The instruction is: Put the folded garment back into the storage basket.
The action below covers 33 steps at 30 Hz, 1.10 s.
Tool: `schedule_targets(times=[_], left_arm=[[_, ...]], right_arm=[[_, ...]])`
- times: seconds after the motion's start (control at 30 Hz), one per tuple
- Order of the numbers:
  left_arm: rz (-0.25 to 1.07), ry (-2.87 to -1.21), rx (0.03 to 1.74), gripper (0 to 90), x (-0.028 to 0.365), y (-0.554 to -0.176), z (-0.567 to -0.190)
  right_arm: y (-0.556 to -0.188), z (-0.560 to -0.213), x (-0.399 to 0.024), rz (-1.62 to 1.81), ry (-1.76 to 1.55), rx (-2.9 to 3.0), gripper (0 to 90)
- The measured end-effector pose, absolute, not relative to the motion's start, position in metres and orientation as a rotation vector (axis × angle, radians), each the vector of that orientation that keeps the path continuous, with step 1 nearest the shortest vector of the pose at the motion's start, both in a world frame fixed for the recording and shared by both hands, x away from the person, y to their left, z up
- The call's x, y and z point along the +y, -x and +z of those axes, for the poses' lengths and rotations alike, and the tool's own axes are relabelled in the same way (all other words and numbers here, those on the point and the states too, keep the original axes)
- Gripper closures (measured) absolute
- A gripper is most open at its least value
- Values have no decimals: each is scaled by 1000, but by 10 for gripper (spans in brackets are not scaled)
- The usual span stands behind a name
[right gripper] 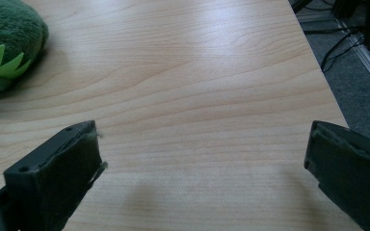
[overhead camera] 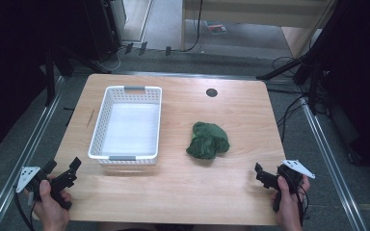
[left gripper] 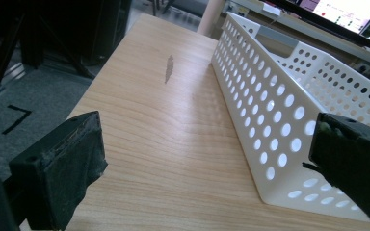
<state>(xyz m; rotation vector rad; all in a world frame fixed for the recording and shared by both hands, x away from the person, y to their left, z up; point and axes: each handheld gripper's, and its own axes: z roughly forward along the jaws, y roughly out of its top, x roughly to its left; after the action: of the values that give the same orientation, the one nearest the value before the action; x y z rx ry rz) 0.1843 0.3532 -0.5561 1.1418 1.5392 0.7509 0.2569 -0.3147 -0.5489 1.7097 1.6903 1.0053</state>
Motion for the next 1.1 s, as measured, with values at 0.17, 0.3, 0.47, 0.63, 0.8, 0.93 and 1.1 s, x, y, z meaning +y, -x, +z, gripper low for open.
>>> schedule_targets(times=[0.17,0.3,0.47,0.63,0.8,0.93,1.1], left_arm=[[765,-1147,1538,0,356,-182,-551],[775,-1139,1524,0,356,-178,-538],[772,-1141,1491,0,358,-176,-523],[776,-1137,1479,0,357,-176,-504],[743,-1180,1464,0,344,-181,-489],[728,-1214,1429,0,334,-183,-478],[717,-1234,1400,0,322,-185,-470]], right_arm=[[-257,-549,-315,1007,-1713,1689,0],[-257,-549,-314,999,-1707,1691,0],[-257,-549,-314,991,-1710,1692,0],[-257,-549,-314,992,-1711,1693,0],[-257,-549,-314,990,-1709,1693,0],[-257,-549,-314,987,-1712,1693,0],[-257,-549,-314,990,-1710,1692,0]])
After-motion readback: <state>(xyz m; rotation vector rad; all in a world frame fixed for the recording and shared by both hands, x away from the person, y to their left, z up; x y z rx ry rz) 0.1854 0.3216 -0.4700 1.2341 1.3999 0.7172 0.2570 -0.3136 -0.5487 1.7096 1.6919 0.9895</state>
